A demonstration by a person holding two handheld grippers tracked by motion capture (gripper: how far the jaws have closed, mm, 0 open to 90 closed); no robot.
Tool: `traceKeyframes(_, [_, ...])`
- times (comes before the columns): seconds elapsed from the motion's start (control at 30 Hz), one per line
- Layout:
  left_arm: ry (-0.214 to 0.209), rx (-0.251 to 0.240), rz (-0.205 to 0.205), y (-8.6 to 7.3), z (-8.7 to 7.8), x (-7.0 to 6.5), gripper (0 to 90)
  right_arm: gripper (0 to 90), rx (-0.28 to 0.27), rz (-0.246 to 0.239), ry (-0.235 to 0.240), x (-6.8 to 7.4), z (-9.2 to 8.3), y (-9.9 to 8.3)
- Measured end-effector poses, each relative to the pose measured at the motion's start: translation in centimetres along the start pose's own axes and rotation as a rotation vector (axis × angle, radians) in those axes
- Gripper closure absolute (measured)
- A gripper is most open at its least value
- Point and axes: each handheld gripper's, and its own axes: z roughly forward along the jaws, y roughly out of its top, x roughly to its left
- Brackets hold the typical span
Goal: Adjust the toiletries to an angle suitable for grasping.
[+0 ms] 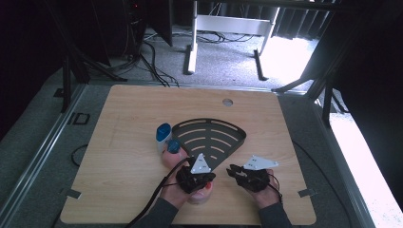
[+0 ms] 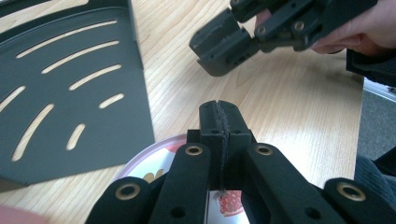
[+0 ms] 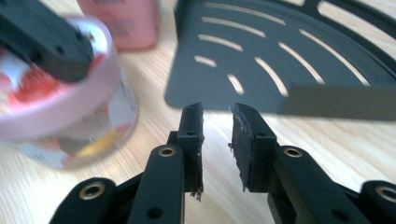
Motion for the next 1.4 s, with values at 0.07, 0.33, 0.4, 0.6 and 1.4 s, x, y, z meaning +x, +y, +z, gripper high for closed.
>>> traceKeyframes(0.07, [-0.005,-0.003,0.000,0.2,0.3,0.0,90.0,70.7,0.009,0.006,-0.012,-0.2,-0.3,-0.5])
traceKeyframes(0.33, [-0.026,0.001,0.013,1.2,1.4,-0.4,90.0,65.7,-0.019,0.054,-0.056,-0.7,-1.4,-1.2])
traceKeyframes(0.4, [-0.029,0.002,0.018,1.5,1.8,-0.6,90.0,64.6,-0.027,0.068,-0.069,-0.9,-1.6,-1.3])
traceKeyframes(0.6, [-0.048,0.003,0.031,2.5,2.9,-0.9,90.0,64.1,-0.038,0.102,-0.087,-1.5,-2.1,-1.9])
traceKeyframes(1.4, [-0.023,-0.016,-0.006,5.2,6.2,1.1,89.9,63.4,-0.049,0.171,-0.154,-3.0,-3.2,-3.1])
